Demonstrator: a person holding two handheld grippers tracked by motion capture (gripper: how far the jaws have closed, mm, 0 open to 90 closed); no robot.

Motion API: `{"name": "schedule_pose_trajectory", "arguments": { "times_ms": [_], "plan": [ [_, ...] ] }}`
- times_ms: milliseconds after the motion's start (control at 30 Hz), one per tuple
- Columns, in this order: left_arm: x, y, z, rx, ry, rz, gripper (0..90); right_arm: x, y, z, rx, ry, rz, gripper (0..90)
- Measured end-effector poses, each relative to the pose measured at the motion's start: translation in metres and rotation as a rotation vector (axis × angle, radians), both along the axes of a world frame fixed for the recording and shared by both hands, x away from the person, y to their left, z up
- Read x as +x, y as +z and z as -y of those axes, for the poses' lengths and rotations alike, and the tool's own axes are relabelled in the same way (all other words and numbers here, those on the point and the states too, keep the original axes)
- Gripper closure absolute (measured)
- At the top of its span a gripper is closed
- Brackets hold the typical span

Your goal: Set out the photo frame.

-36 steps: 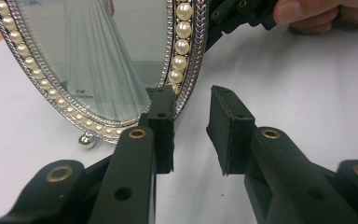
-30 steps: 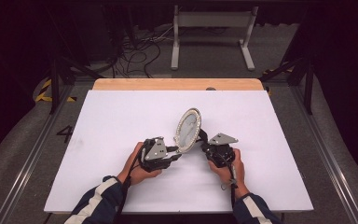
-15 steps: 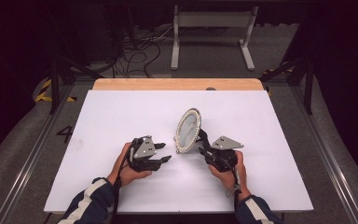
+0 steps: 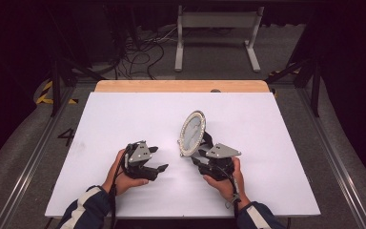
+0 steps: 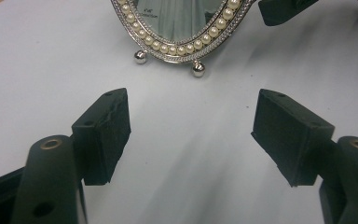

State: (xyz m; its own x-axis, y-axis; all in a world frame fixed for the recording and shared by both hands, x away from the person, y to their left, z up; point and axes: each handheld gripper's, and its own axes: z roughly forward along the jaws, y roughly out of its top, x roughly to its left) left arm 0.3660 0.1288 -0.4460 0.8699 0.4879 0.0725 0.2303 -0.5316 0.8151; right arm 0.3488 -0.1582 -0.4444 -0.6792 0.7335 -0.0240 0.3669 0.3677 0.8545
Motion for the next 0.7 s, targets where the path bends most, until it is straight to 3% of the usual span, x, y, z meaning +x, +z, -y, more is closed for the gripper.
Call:
{"name": "schedule_pose_trajectory", "arguments": {
  "times_ms": [300, 400, 567, 700],
  "plan": [
    [-0.014, -0.008, -0.017, 0.032, 0.028, -0.025, 18.5, 0.005, -0.005, -0.015, 0.029, -0.046, 0.017, 52.2],
    [-0.019, -0.009, -0.025, 0.025, 0.051, -0.02, 18.5, 0.007, -0.006, -0.018, 0.044, -0.055, 0.003, 50.2],
    [-0.021, -0.007, -0.037, -0.027, 0.09, -0.005, 18.9, 0.012, -0.003, -0.023, 0.071, -0.079, 0.002, 49.0],
    [-0.02, -0.009, -0.034, -0.02, 0.084, -0.007, 18.8, 0.015, -0.002, -0.024, 0.084, -0.102, 0.008, 52.3]
  ]
}}
